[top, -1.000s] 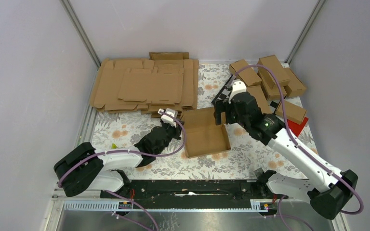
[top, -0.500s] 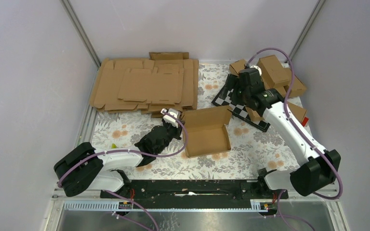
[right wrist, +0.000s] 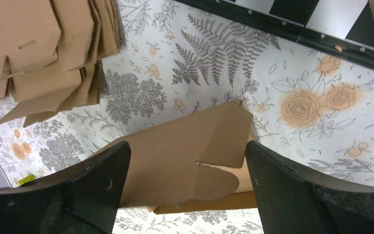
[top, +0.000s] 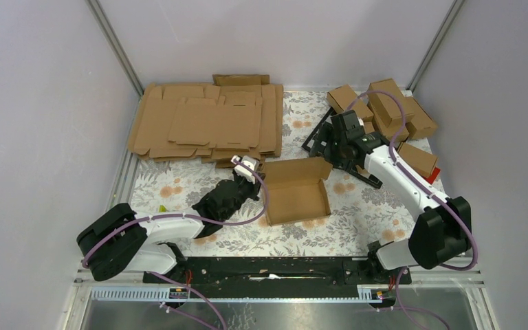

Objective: Fold the paper box

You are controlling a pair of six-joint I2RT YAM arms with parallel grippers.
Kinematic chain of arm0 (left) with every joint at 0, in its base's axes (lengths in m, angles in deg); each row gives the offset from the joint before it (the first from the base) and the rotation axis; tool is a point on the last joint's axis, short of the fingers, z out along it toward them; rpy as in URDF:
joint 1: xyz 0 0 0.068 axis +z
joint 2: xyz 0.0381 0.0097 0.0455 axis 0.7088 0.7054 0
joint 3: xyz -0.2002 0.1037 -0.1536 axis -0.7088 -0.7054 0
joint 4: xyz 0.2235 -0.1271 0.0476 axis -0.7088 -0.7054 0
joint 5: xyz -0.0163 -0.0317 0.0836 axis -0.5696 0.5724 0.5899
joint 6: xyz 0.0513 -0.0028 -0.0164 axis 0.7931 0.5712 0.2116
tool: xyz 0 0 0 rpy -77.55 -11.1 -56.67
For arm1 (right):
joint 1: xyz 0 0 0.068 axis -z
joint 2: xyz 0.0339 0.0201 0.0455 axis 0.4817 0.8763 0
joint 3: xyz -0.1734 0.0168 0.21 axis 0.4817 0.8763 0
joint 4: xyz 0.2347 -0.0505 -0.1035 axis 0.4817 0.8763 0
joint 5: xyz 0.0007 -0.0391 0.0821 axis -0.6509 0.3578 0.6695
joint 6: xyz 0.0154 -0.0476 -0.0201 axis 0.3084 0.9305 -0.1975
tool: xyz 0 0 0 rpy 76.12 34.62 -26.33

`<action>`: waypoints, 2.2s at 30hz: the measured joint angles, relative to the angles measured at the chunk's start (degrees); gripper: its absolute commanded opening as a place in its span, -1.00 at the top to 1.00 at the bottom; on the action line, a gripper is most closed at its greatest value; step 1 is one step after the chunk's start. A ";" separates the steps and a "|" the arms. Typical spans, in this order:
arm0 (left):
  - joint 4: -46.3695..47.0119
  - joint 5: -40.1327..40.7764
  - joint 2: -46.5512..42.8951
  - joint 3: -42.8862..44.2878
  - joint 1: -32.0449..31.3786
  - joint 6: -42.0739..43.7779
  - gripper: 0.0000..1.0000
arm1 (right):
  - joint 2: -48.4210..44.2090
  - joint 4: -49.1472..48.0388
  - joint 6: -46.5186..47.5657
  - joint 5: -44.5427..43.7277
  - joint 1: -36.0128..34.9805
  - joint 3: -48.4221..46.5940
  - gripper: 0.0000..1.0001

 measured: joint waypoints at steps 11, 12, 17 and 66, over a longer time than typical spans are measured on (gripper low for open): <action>0.33 -0.39 0.02 0.02 -0.26 -1.31 0.77 | -2.95 -2.73 -3.72 4.20 0.04 6.05 -0.41; 0.24 -0.39 0.02 0.02 -0.26 -1.95 0.70 | -3.32 -2.95 -4.00 4.28 0.07 6.54 -0.39; -3.28 -0.13 0.13 1.60 -0.55 -7.96 0.64 | -4.92 -3.56 -5.20 4.72 0.11 8.48 -0.32; -58.12 -5.11 -24.55 12.59 -4.39 -27.50 -0.90 | -15.56 -10.43 -7.43 9.14 -2.01 23.45 0.17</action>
